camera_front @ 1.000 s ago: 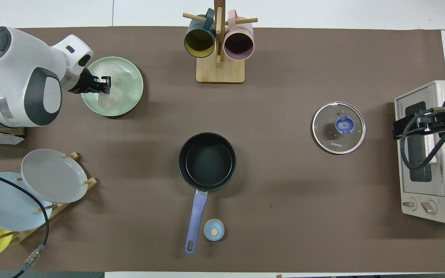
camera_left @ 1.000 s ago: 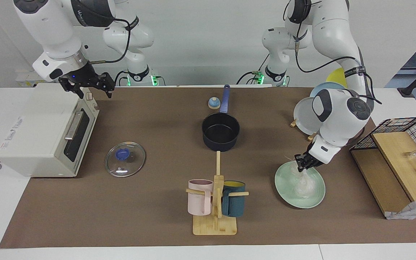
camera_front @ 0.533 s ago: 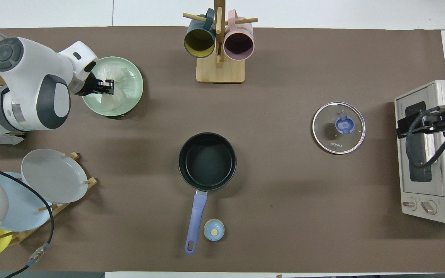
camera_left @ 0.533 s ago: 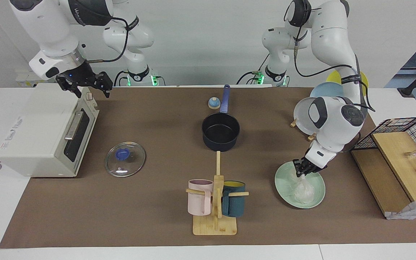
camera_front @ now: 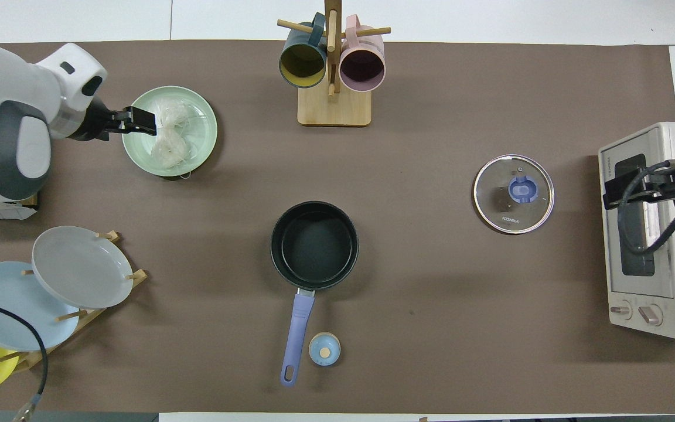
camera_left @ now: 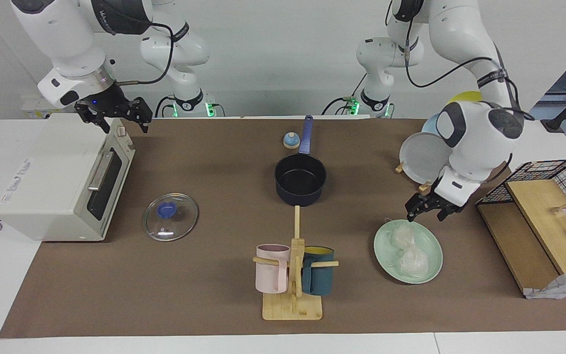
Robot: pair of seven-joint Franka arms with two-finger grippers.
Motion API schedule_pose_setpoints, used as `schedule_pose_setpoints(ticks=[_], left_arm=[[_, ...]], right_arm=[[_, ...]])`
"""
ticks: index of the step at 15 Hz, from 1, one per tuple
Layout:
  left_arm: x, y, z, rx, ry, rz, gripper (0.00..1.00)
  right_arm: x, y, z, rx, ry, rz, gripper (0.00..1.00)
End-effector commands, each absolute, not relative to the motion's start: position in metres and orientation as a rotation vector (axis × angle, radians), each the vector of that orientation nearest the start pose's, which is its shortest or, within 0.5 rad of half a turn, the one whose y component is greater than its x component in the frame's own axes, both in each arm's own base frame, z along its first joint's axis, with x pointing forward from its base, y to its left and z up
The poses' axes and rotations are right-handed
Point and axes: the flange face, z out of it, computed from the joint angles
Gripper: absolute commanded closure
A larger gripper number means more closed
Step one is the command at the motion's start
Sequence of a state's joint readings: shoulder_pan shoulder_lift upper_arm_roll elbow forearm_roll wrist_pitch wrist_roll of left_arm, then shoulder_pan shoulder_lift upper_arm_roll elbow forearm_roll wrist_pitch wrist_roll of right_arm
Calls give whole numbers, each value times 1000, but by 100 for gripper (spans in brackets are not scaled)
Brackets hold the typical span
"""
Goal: Transfer vermicelli from pot to plate
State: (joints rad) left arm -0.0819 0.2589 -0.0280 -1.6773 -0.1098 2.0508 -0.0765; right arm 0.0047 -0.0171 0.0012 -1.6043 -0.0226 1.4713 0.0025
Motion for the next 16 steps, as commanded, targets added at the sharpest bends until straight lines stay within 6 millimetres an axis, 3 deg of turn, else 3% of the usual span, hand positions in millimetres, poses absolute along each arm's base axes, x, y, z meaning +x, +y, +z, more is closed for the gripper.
schedule_pose_setpoints(ticks=[1,4,7,12,16], left_arm=[[607,-65,528,-3210,-52,-119,0],[563,-62,584,-3182,-27,-57,0],[531,-61,609,-3171,-15,17,0],[523,-67,605,-3145,-15,86,0],[530,-72,630,-3137,4,150,0]], right_arm=[[537,1,615,-3140,17,183,0],[538,1,615,-3140,15,183,0],[538,1,619,-3147,15,176,0],[537,3,621,-3141,10,174,0],[537,3,621,-3141,12,166,0]])
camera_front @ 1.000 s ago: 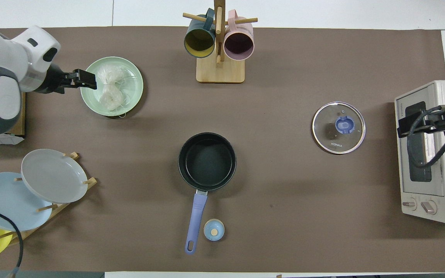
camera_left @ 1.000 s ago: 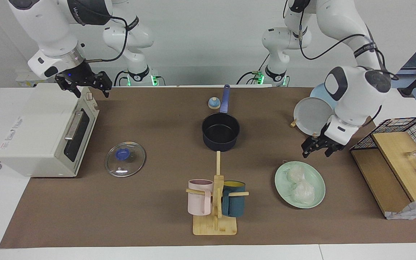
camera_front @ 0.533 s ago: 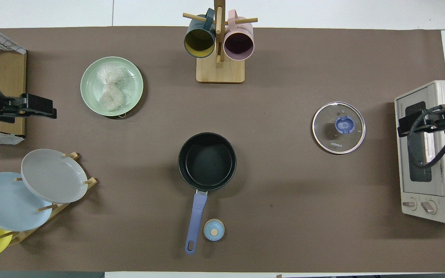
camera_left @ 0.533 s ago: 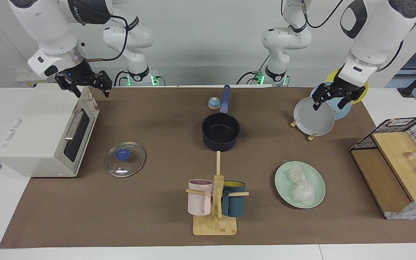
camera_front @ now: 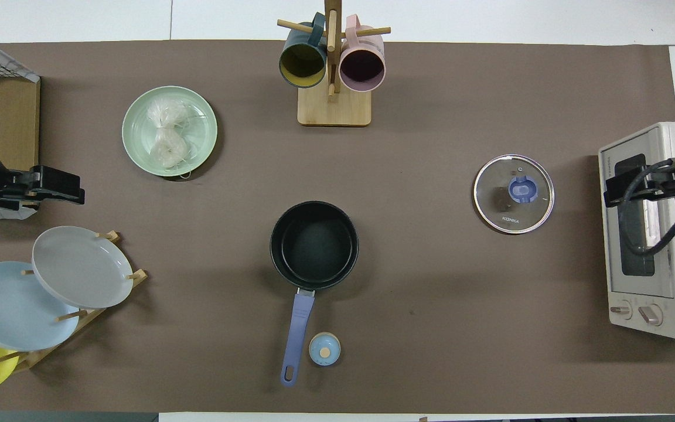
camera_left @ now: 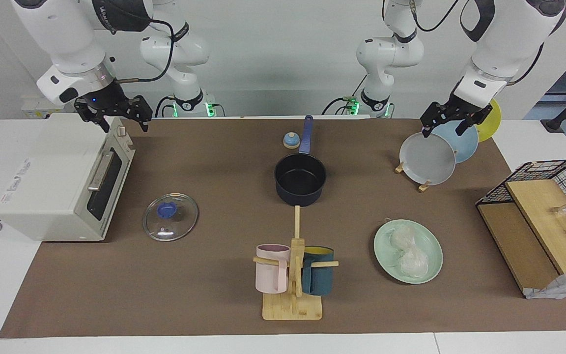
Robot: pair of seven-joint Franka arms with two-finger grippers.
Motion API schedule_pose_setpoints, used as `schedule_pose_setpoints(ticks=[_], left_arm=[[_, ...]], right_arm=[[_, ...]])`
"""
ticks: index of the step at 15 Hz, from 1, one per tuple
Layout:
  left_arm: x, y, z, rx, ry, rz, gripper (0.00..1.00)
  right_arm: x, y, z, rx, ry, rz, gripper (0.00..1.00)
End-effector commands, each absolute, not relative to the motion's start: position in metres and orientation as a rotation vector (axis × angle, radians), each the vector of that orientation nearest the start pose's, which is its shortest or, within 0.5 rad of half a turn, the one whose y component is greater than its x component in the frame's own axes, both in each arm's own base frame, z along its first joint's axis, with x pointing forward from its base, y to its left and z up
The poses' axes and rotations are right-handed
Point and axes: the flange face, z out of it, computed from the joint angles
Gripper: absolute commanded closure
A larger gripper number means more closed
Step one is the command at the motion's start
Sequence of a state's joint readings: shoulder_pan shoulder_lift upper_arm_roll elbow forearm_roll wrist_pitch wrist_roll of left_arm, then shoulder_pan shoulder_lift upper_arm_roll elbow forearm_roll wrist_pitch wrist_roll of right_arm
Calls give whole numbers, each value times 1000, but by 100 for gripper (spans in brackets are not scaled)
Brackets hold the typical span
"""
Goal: Transfer vermicelli from pot to plate
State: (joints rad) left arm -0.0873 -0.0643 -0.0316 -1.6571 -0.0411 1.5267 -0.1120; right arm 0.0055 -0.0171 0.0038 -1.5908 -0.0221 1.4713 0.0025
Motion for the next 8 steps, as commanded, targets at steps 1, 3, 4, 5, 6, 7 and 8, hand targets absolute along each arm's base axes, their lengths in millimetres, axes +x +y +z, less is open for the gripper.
schedule_pose_setpoints(ticks=[1,3,4,5,6,7,8], left_arm=[[530,-72,631,-3132,4,168,0],[531,-73,631,-3133,8,157,0],[531,-73,632,-3135,9,157,0],[530,-74,632,-3134,11,160,0],[530,-74,632,-3135,16,157,0],[530,-73,632,-3134,18,162,0],[528,-71,634,-3135,16,155,0]], right_arm=[[537,3,621,-3141,10,169,0],[537,1,621,-3141,15,171,0],[537,1,621,-3141,15,174,0],[537,1,621,-3141,15,171,0],[537,2,622,-3141,12,169,0],[537,2,622,-3141,15,169,0],[536,2,623,-3142,15,164,0]])
